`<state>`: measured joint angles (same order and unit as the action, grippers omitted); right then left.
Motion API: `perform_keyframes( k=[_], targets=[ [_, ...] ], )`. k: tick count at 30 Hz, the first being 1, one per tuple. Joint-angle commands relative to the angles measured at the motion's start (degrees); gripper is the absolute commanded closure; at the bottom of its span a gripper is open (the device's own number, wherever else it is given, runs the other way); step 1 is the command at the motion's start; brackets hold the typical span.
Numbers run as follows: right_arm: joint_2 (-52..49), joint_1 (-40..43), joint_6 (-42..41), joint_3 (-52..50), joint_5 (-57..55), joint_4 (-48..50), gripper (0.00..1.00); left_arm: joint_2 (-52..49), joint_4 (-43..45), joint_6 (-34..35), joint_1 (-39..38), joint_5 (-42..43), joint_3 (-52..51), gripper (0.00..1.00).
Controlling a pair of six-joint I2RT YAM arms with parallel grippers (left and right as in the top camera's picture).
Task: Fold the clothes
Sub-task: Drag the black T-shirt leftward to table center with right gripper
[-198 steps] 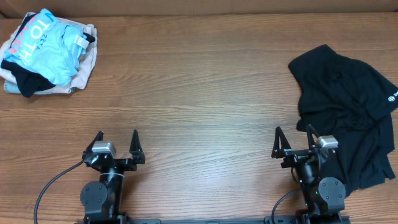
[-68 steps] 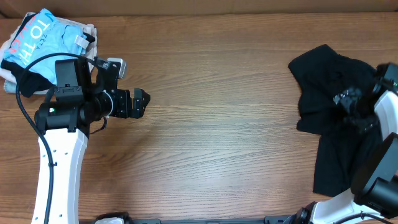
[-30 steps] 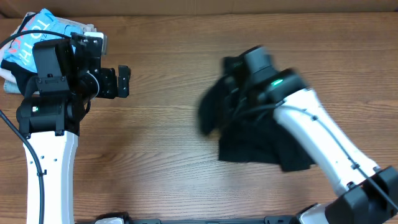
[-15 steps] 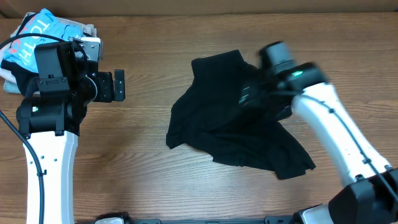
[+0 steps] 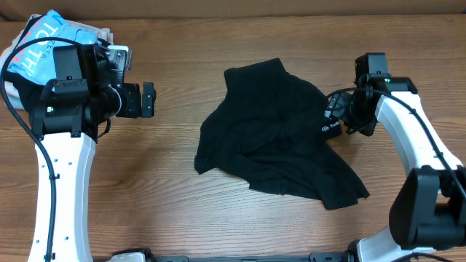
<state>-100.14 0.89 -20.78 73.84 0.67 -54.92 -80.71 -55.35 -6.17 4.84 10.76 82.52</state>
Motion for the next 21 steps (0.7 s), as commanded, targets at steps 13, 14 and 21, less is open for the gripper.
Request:
perform_keyframes(
  k=[13,14,21],
  targets=[
    [-3.8,0.7,4.5,-11.2,1.6,17.0,0.36,-0.6,-0.2,0.0,-0.4,2.4,1.1,0.0],
    [-3.8,0.7,4.5,-12.2,1.6,18.2,0.37,-0.6,-0.2,0.0,-0.4,2.5,1.1,0.0],
    [-3.8,0.7,4.2,-15.0,1.6,22.8,0.74,-0.6,-0.3,0.0,-0.4,2.7,1.1,0.0]
  ],
)
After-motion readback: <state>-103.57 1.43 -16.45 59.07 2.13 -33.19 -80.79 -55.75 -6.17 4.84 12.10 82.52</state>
